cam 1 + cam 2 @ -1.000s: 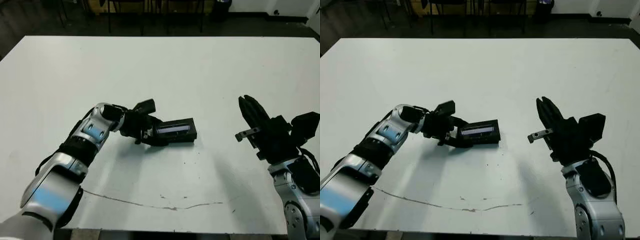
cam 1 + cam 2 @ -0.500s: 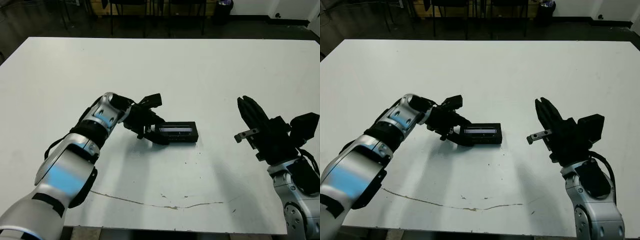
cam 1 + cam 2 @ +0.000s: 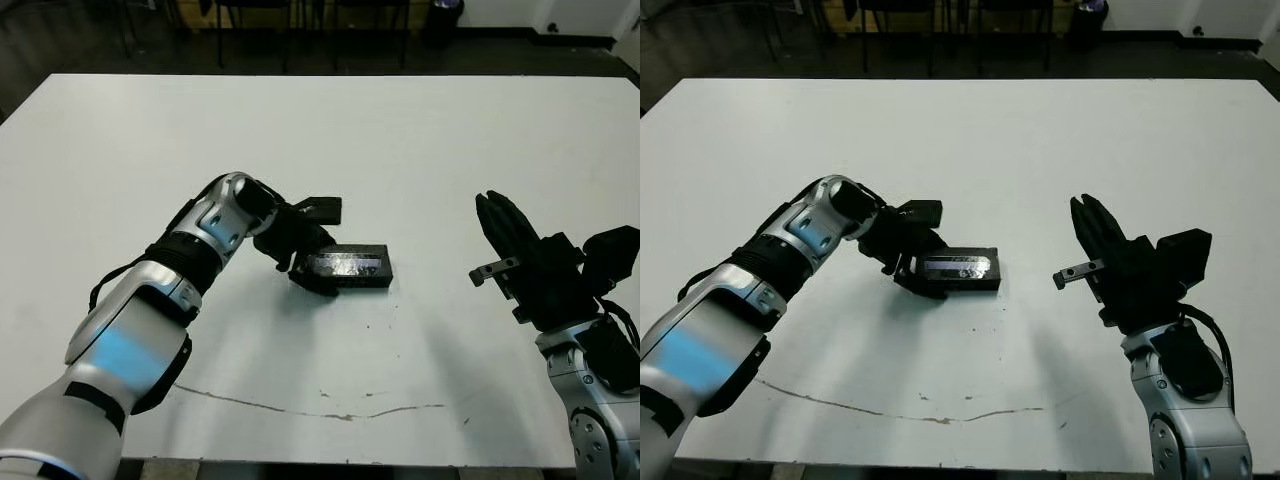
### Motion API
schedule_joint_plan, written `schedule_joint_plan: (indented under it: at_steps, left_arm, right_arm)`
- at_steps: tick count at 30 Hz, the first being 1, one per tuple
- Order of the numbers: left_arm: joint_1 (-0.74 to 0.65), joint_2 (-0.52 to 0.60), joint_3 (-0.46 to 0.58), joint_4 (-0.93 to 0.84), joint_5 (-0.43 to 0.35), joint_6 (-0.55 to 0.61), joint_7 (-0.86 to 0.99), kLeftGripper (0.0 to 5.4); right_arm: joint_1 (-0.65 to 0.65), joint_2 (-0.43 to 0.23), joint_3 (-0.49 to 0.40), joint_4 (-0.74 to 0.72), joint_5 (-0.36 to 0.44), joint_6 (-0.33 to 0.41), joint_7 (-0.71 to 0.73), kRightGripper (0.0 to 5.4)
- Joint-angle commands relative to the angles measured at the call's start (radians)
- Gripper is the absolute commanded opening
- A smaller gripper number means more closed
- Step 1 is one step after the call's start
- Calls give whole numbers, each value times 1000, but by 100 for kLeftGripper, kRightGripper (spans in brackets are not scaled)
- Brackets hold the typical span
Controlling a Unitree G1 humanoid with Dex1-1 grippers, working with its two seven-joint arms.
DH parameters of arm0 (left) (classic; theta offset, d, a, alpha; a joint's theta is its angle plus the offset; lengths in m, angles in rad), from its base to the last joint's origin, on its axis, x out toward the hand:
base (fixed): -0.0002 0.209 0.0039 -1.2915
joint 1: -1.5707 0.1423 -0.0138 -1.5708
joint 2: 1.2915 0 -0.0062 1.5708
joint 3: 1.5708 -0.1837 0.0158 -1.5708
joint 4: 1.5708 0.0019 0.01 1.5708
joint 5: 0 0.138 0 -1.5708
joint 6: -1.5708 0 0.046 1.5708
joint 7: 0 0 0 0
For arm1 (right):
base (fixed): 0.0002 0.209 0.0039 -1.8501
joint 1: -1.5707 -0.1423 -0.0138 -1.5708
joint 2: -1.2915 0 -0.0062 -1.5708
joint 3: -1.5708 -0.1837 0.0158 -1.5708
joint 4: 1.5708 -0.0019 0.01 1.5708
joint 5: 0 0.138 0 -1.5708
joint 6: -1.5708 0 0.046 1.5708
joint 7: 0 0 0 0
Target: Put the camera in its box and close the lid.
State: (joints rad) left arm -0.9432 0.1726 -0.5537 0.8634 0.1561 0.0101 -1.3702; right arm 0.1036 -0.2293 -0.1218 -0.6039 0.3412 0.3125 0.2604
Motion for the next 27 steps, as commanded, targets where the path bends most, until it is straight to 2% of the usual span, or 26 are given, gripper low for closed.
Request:
schedule_joint_plan:
  at_steps: [1,6,10,18,22,27]
  left_arm:
    - [114,23,-55,46,62,-36,-10,464]
    - [166,97,-4,31,28,-117,15,539]
    - [187,149,11,73,25,-139,36,539]
    - [254,296,45,37,12,-171,78,539]
    - [295,400,79,-50,-14,-220,47,539]
    - [323,510,107,-225,-35,-145,3,539]
  right_arm:
    - [13,-7,1,-6,2,20,-7,0]
    - [15,-6,-4,12,9,-3,9,0]
    - [20,-5,-3,17,10,-11,14,0]
    - [27,0,-1,9,20,-5,11,0]
    - [30,-1,0,10,20,-9,12,0]
    - [30,-2,2,7,26,-5,14,0]
